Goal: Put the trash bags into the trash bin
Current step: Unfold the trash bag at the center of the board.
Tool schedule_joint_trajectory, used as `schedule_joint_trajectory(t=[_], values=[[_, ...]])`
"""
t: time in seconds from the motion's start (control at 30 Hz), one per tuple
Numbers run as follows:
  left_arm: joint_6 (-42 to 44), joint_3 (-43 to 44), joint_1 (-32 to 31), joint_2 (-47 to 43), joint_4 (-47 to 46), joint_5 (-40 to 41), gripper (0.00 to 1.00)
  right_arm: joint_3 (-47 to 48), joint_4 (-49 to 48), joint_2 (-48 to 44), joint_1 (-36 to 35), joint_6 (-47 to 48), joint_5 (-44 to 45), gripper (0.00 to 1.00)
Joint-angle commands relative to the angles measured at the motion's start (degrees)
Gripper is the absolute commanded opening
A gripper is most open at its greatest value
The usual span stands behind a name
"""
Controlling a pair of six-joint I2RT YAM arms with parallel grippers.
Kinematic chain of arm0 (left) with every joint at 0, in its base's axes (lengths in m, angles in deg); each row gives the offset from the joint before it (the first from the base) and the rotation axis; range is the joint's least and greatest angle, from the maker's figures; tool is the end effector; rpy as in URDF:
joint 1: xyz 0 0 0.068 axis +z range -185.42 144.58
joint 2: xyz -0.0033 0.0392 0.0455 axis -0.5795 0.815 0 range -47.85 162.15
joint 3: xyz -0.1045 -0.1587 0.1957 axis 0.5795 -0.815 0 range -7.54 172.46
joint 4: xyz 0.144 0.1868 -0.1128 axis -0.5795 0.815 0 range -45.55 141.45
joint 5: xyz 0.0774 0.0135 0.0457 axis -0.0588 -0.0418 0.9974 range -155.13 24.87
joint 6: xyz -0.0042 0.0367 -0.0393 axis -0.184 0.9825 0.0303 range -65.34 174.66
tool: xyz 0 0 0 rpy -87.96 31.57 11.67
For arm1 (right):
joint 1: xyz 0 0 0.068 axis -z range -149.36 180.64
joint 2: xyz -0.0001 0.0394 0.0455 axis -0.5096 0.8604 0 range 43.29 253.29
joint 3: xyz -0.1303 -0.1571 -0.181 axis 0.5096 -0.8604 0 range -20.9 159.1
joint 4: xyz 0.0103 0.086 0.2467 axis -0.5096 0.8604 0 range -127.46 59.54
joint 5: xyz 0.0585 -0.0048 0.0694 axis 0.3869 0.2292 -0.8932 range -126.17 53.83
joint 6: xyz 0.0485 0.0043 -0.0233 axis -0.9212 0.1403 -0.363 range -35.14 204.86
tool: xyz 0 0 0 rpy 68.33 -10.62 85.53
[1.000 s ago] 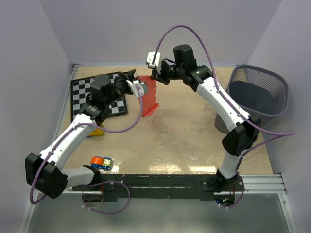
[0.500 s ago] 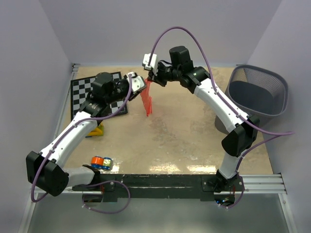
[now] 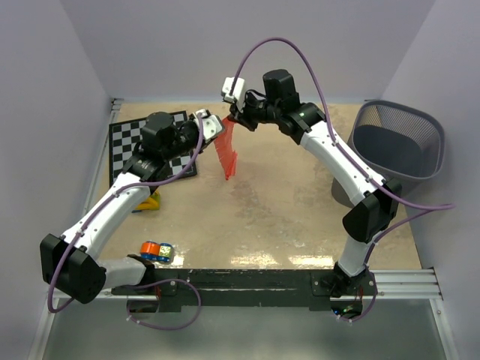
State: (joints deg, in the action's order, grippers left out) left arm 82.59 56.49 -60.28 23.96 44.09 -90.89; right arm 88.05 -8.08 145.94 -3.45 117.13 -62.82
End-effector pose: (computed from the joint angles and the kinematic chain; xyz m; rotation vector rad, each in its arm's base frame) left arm 0.2600 -0.1375 0.3768 1.0402 1.3435 -0.3416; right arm 0.3323 0.2442 0.4160 -1.3126 1.4540 0.4786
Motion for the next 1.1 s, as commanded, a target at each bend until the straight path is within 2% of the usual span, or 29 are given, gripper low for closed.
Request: schedule_joint_trajectory(t=[0.0, 0.27, 0.37, 0.5, 0.6, 0.7, 0.8, 0.9, 1.07], values=[[-0.41, 0.48, 0.17, -0.53, -6.05, 2.99, 0.26, 1.44, -1.44, -3.25, -0.19, -0.63, 0.29, 0.00], [-1.29, 0.75, 0.17, 0.70, -7.02, 1.85, 0.09, 1.09, -1.17, -3.42, -0.19, -0.54, -1.03, 0.00], [-1.12, 1.18, 0.17, 1.49, -7.46, 1.50, 0.00, 0.92, -0.74, -3.60, -0.19, -0.28, -2.43, 0.00], [-0.34, 1.62, 0.17, 3.15, -9.83, 0.63, 0.00, 0.92, 2.78, -3.95, -0.19, 2.62, -10.93, 0.00], [5.89, 1.45, -0.10, 4.04, -10.44, -0.35, 0.00, 1.79, 3.48, -3.07, 0.25, 2.70, -14.12, 0.00], [16.07, 0.31, -0.54, 3.51, -11.85, 0.71, 0.00, 3.99, 5.33, -1.32, 0.77, 4.64, -14.04, 0.00], [24.96, -3.11, -0.89, 0.80, -16.59, 0.10, 0.00, 2.60, 3.05, -0.79, 1.04, 3.07, -8.35, 0.00], [31.21, -4.70, -0.89, -0.79, -17.22, -2.88, 0.00, 1.18, -0.11, -0.43, 1.04, 1.04, -3.59, 0.00], [38.69, -5.58, -2.12, 1.13, -15.37, -2.64, 0.00, 3.55, -0.13, -0.78, 0.95, 0.94, -8.66, 0.00]])
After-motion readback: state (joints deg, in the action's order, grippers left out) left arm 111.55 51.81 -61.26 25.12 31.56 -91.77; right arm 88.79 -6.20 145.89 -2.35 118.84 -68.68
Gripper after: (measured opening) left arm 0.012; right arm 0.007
